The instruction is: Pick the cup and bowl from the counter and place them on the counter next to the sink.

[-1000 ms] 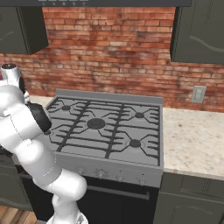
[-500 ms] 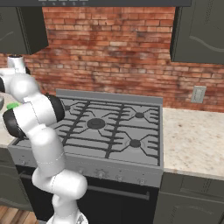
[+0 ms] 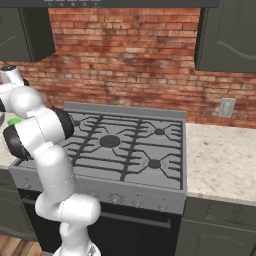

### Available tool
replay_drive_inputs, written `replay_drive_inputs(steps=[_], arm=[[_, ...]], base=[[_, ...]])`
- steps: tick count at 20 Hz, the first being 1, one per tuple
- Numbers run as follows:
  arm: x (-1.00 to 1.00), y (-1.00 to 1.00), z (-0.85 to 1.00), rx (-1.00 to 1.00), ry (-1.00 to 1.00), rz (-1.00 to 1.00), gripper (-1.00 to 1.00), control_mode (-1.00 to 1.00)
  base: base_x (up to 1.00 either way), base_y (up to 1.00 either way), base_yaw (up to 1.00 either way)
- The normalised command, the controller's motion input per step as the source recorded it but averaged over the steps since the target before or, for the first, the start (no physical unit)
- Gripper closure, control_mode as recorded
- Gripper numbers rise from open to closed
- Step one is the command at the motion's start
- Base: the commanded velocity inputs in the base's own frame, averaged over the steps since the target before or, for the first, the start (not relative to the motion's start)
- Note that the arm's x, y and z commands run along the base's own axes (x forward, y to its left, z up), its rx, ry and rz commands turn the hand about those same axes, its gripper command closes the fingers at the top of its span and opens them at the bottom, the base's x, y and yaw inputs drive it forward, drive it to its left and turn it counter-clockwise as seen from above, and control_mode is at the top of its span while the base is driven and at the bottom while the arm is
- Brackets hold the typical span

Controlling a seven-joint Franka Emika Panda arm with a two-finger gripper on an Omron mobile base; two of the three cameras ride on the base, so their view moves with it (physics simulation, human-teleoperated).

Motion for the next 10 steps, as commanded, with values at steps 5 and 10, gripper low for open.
replay_drive_inputs(steps=[5, 10], arm=[[0.11, 0.01, -0.33, 0.01, -0.05, 0.03, -1.0, -1.0], [0.3, 0.09, -0.07, 0.06, 0.06, 0.0, -1.0, -1.0]], base=[[0.0, 0.0, 0.0], [0.0, 0.0, 0.0]])
